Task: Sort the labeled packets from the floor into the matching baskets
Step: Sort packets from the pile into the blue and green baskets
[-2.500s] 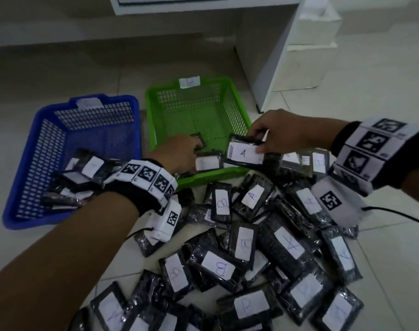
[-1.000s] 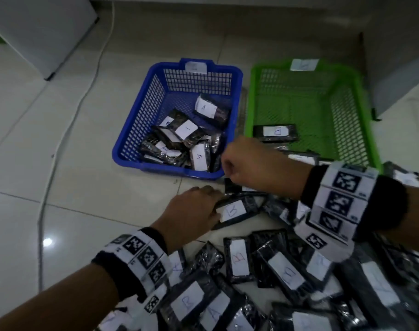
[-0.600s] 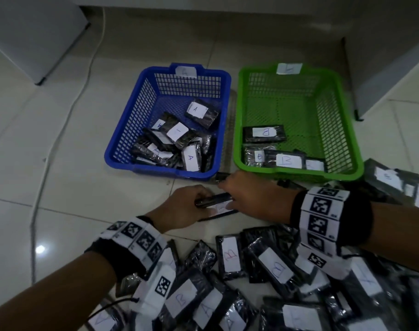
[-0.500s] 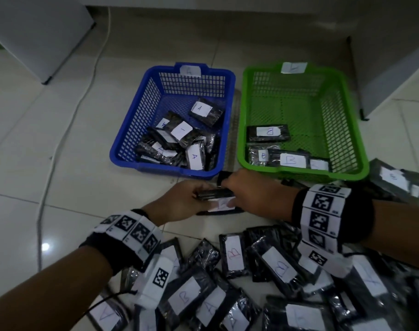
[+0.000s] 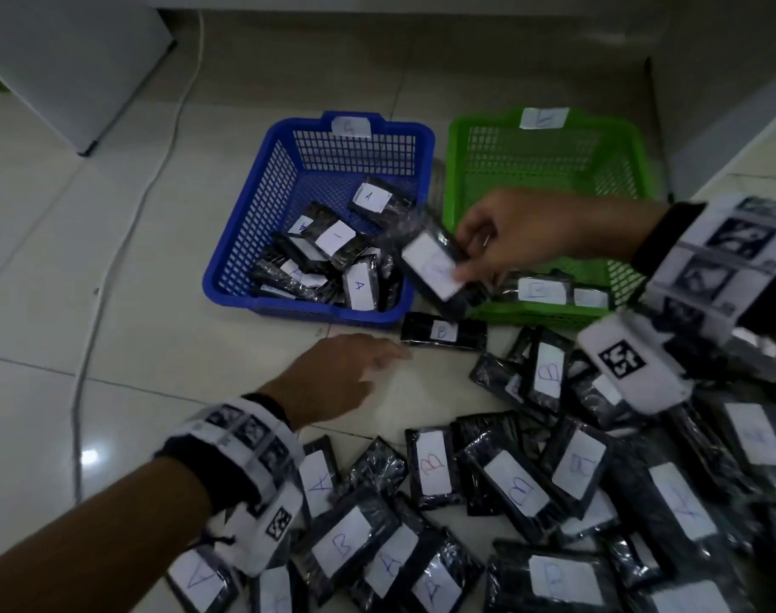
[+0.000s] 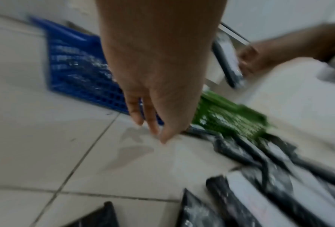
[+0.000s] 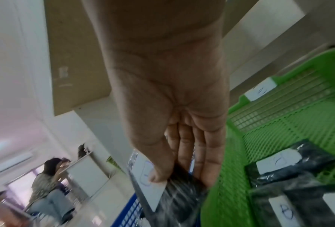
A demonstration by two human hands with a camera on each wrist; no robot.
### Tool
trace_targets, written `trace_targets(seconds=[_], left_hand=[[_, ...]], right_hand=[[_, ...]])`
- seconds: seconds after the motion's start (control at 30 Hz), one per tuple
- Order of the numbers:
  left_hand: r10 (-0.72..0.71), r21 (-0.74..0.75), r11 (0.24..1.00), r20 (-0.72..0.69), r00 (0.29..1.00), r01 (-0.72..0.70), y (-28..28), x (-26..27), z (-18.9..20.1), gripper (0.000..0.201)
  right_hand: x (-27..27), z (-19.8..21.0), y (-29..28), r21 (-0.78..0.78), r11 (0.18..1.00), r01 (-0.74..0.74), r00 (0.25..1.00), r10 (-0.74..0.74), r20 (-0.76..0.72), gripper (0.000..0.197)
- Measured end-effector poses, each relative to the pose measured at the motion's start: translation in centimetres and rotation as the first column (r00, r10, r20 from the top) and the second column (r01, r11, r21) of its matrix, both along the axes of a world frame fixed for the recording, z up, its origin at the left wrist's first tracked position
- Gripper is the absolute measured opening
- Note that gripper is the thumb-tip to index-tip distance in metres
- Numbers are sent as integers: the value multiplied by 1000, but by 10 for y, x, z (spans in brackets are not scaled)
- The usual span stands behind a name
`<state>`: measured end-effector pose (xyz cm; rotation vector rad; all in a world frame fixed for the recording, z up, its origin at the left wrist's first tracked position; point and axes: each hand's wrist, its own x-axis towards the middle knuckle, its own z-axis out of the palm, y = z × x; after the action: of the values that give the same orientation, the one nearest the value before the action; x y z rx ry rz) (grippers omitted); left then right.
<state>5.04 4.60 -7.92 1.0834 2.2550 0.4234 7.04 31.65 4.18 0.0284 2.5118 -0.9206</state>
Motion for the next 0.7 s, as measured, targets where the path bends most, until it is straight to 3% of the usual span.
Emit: trace_targets(seconds=[0.07, 0.17, 0.37, 0.43, 0.53, 0.6, 0.7], left_hand=[[-99, 8, 995, -203, 974, 103, 25, 14, -7, 66], [-66, 22, 997, -324, 944, 77, 56, 26, -20, 58], [-56, -26, 998, -455, 889, 49, 67, 26, -37, 37], [79, 36, 997, -379, 922, -71, 64, 26, -38, 28], [247, 178, 958, -125, 961, -223, 54, 24, -30, 37], [226, 286, 938, -77, 971, -196, 49, 23, -16, 29], [88, 435, 900, -199, 976, 7, 38, 25, 12, 24]], right_hand=[[-2, 6, 15, -140, 974, 176, 982, -185, -49, 19], [0, -3, 25, -259, 903, 342, 929, -367, -53, 21], [5, -22, 42, -196, 880, 433, 887, -455, -80, 18], [5, -25, 50, -141, 887, 439, 886, -453, -98, 17], [1, -30, 63, -71, 887, 457, 878, -462, -125, 15], [-5, -34, 71, 55, 891, 451, 880, -433, -194, 14], [-15, -36, 86, 307, 873, 380, 914, -302, -271, 23]])
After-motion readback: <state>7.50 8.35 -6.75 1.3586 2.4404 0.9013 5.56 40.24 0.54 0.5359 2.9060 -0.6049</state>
